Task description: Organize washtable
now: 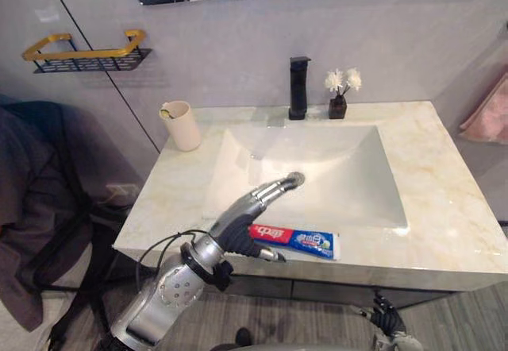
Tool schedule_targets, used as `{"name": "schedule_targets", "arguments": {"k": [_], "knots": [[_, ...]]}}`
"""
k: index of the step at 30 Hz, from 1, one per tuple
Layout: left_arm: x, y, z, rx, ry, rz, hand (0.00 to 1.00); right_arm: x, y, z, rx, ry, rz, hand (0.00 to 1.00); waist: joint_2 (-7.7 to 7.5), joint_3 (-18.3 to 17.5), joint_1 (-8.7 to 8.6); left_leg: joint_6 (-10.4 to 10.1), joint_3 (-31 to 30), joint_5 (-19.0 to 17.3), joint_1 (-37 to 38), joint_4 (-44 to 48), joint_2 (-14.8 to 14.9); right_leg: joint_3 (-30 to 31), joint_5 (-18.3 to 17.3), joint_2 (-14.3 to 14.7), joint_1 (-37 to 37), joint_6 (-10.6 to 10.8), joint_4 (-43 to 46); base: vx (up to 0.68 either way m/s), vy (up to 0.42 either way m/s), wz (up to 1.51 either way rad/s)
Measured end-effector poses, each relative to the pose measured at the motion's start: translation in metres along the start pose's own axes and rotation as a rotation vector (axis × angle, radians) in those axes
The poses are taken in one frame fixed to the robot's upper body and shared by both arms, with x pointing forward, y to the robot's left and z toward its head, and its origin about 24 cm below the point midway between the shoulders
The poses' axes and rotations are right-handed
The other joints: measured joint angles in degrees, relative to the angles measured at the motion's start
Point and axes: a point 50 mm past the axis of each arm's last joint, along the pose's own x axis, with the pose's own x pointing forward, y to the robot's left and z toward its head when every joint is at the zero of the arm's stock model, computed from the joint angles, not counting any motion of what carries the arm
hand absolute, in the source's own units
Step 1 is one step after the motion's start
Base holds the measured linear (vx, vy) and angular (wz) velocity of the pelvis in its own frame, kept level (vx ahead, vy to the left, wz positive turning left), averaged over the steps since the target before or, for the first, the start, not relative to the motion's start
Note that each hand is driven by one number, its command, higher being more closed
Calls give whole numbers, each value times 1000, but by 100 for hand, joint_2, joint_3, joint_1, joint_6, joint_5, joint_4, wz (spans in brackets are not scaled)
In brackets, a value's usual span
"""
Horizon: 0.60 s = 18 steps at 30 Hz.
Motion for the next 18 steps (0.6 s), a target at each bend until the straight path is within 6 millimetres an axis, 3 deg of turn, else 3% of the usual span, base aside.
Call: {"name": "schedule_targets", "arguments": {"k": [9,18], "knots": [[-10,-19,-37,106,188,-107,0,5,8,8,-8,-13,24,0,-103,-9,-135,1,114,-2,-3,-9,-8,42,172,15,84,-29,-297,-14,-7,-3],[2,-16,-48,168,227,-67,0,7,11,11,-12,-21,30,0,-106,-8,-161,0,148,-5,-34,-40,-2,93,261,31,75,-24,-430,-27,-11,-4]]}}
